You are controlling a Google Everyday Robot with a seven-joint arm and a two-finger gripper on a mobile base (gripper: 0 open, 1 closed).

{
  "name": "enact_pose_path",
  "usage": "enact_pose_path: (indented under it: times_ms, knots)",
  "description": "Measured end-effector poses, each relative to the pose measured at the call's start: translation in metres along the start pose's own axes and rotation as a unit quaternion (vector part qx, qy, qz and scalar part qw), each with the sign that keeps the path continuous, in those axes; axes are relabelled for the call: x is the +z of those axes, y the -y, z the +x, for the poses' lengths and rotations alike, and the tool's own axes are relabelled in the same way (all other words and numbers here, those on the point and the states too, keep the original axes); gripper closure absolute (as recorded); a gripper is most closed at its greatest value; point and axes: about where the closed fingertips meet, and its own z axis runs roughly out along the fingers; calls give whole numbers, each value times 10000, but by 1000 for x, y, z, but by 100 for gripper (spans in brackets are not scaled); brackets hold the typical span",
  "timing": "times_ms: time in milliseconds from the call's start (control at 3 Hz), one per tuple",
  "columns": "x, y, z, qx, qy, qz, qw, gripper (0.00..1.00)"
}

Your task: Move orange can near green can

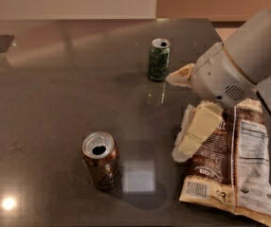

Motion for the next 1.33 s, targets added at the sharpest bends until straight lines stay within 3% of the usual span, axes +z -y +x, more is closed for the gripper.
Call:
enact_pose_path:
  times_ms: [333,1000,1333]
  knots:
    - [31,-18,-28,-350,578,-408,9969,0]
    - [79,-46,-62,-764,1299,-1084,9826,0]
    - [92,-58,-73,-905,1523,-1324,9752,18]
